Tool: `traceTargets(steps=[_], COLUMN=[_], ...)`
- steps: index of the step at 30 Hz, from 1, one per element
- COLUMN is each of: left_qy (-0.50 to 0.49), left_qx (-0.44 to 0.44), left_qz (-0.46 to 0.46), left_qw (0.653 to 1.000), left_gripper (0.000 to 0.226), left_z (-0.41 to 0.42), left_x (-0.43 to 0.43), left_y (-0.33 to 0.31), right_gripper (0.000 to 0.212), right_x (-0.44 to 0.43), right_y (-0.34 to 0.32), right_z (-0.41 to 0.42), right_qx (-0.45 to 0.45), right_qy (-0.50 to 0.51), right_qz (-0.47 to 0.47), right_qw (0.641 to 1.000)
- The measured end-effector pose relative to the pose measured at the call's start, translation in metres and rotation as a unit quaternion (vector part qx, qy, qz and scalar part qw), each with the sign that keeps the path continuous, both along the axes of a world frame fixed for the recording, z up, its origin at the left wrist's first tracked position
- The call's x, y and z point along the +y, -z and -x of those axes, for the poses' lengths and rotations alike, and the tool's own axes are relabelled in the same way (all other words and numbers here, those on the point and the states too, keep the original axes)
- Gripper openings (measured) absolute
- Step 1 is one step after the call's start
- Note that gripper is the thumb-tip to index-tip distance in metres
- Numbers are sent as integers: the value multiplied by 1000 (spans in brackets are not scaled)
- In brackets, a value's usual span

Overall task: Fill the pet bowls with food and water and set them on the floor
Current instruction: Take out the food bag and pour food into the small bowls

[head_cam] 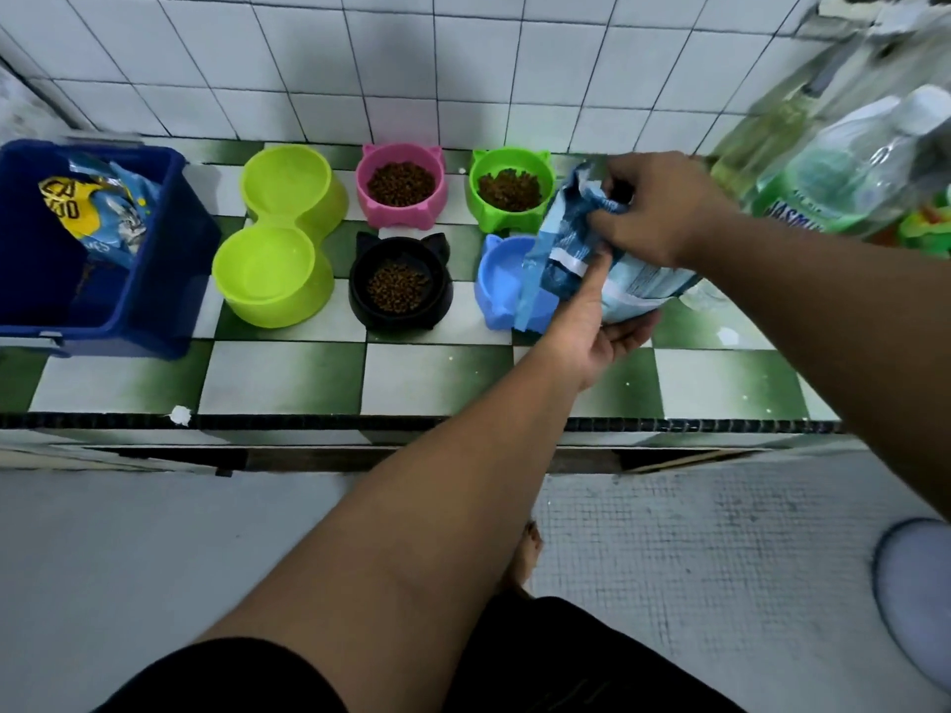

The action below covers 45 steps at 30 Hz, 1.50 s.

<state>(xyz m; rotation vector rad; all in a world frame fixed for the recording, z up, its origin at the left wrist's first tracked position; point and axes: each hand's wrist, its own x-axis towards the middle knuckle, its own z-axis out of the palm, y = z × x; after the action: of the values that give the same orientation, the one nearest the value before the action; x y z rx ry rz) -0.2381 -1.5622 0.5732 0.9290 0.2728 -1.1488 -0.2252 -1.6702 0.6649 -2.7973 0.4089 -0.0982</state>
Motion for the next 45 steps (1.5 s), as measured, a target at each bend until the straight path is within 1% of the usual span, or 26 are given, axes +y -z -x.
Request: traceTargets(steps=[3,6,11,14,19,22,24,34,45], left_qy=[-8,-7,3,-6,-20,-18,-19,-11,5], left_qx=[37,53,53,55,66,63,61,53,30], left_qz=[12,7,-10,-2,19,19,17,6,-8], left_qw=[999,999,999,998,997,998,998,999,999], left_gripper=[70,72,76,79,76,68,67,76,75], left_z=[6,5,4,4,-3,-6,-7,-11,-15], left_x=[-9,-14,-19,-23,-29,-31,-31,-34,-33], left_y=[6,13,20,22,23,25,27,34,35], right_gripper=[19,24,28,28,31,30,31,28,28], right_x=[-6,-10,-16,-19,-21,-22,-23,-26,-29], right_y=[11,21,31,31,30,31,31,34,37], right_z=[-1,-1,-2,-4,-11,-13,-13,-16,-17], right_qx=[26,28,19,21,20,15,17,14,2], right_qy=[-8,-11,-10,-19,-37,-38,-39,-41,-37], right_qz=[32,41,49,39,40,42,44,47,39], right_qw=[999,999,999,999,998,998,998,998,999])
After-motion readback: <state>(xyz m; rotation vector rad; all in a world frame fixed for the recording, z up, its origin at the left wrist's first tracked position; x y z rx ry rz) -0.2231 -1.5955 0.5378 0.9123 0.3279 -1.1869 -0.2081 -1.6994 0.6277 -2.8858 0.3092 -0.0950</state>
